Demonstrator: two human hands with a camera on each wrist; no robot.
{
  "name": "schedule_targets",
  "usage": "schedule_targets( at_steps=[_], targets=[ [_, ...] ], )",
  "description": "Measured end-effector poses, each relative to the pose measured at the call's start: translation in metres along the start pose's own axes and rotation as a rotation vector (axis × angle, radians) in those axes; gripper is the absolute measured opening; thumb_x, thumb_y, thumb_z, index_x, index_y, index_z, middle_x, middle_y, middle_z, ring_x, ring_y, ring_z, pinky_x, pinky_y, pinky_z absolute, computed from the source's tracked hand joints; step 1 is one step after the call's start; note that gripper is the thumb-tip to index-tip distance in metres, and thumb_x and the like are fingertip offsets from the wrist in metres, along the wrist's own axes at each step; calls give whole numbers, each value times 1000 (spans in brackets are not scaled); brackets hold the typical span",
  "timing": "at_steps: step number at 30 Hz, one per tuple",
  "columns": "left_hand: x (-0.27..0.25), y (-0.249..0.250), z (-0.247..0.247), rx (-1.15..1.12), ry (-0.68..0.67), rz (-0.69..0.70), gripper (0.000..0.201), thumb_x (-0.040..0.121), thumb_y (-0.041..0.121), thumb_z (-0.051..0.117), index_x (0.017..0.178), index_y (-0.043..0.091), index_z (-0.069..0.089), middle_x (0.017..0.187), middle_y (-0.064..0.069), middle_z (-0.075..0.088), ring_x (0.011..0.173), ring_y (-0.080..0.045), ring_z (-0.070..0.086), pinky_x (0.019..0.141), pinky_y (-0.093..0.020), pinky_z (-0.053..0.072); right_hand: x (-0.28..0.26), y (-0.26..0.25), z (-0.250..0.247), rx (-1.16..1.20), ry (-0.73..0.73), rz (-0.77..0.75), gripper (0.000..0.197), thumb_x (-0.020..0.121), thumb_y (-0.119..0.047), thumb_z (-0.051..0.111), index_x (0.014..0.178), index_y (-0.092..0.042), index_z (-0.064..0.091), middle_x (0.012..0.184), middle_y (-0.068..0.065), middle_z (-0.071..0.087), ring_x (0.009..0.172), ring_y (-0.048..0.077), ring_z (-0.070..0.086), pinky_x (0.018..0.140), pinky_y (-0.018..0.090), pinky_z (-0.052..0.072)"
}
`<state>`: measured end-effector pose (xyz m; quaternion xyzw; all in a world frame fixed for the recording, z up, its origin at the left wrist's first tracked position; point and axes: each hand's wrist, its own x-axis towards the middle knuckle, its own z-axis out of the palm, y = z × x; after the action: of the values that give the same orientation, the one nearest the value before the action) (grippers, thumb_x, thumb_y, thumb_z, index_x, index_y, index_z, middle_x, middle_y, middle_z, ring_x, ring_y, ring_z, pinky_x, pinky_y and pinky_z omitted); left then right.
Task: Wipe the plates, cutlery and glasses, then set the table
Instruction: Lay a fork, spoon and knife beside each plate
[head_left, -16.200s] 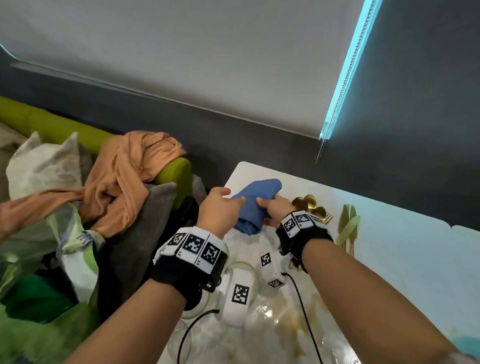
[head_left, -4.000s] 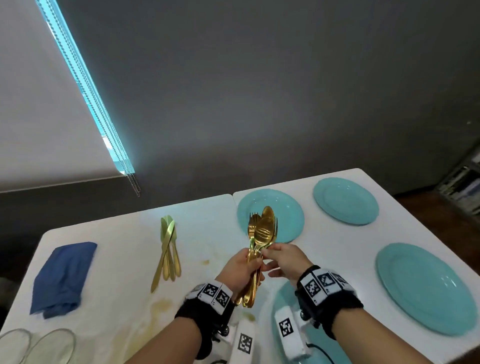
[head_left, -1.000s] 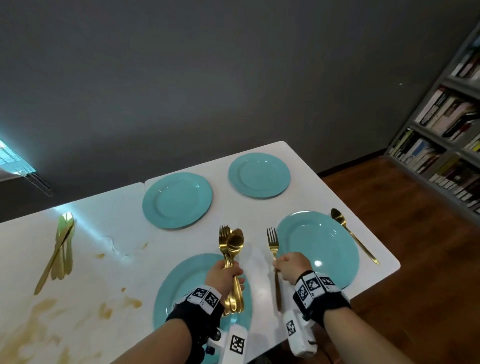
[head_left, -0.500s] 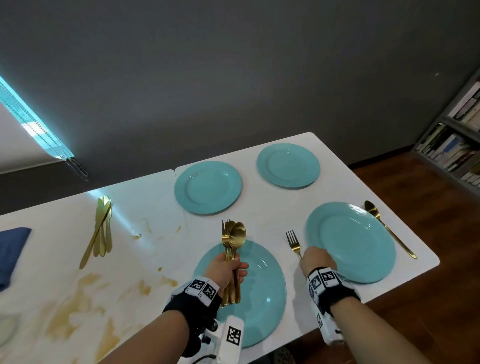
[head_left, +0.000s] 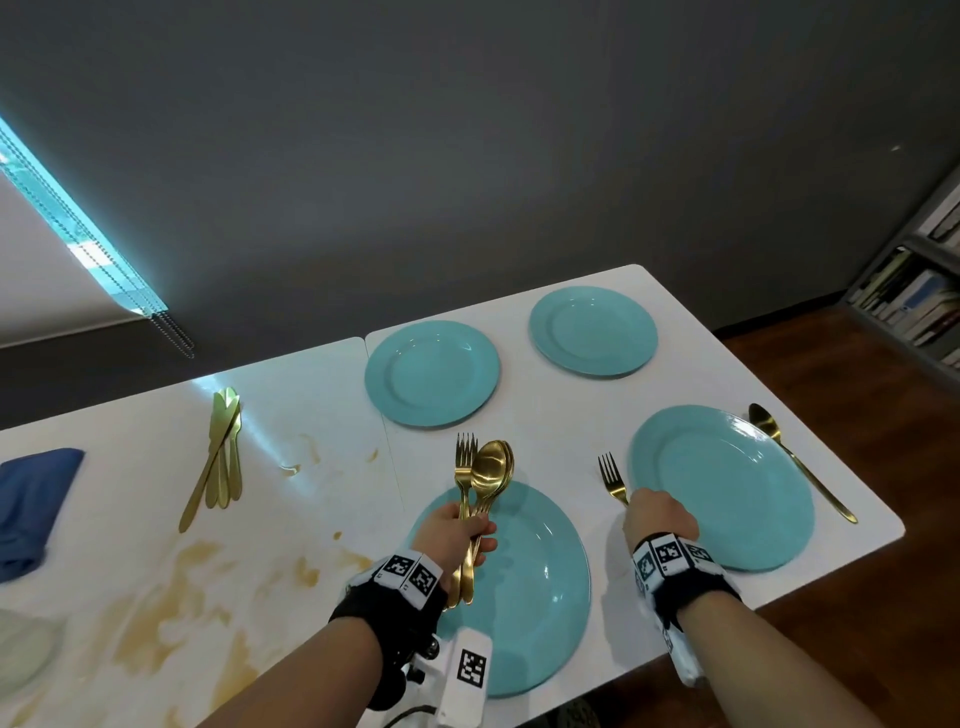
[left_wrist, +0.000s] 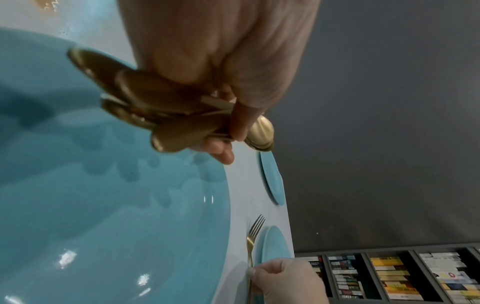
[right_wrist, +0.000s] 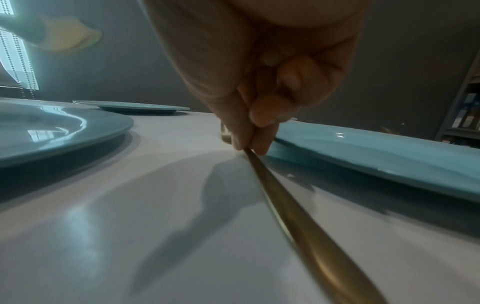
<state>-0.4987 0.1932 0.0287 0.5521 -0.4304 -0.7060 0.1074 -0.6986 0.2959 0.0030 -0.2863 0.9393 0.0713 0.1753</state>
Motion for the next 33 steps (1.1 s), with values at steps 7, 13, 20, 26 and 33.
schedule_targets(
  at_steps=[7,13,20,26,33],
  targets=[
    [-4,5,-5,-1,18,42,12,94,-1,47,86,7,50,68,-9,58,52,-14,52,43,-19,40,-4,0,-3,-3,17,7,25,95,-12,42,108,-13,63,112,4,67,102,18,64,82,25,50],
    [-2,11,-8,37,32,59,8,96,3,45,89,7,48,71,-11,62,53,-16,57,43,-20,43,-12,-20,-15,81,17,-79,28,93,-10,42,112,-12,62,115,7,65,106,23,62,84,28,49],
    [-1,20,-1,110,-16,131,8,97,5,42,91,9,45,72,-11,63,54,-17,59,47,-23,43,-50,-68,-38,254,297,-794,21,66,-14,78,82,-26,72,76,-8,68,67,13,67,54,17,52],
    [5,38,18,226,-75,185,10,97,7,42,98,0,48,73,-12,64,54,-19,61,44,-22,45,-45,-73,-57,10,128,-905,25,91,-10,46,105,-15,66,108,2,66,101,23,59,79,29,46],
    [34,71,52,322,-60,194,8,97,12,40,94,6,45,79,-15,65,57,-23,61,48,-27,46,14,-63,-86,-225,5,-960,29,93,-9,43,111,-15,65,113,6,59,105,26,56,77,31,40]
  ],
)
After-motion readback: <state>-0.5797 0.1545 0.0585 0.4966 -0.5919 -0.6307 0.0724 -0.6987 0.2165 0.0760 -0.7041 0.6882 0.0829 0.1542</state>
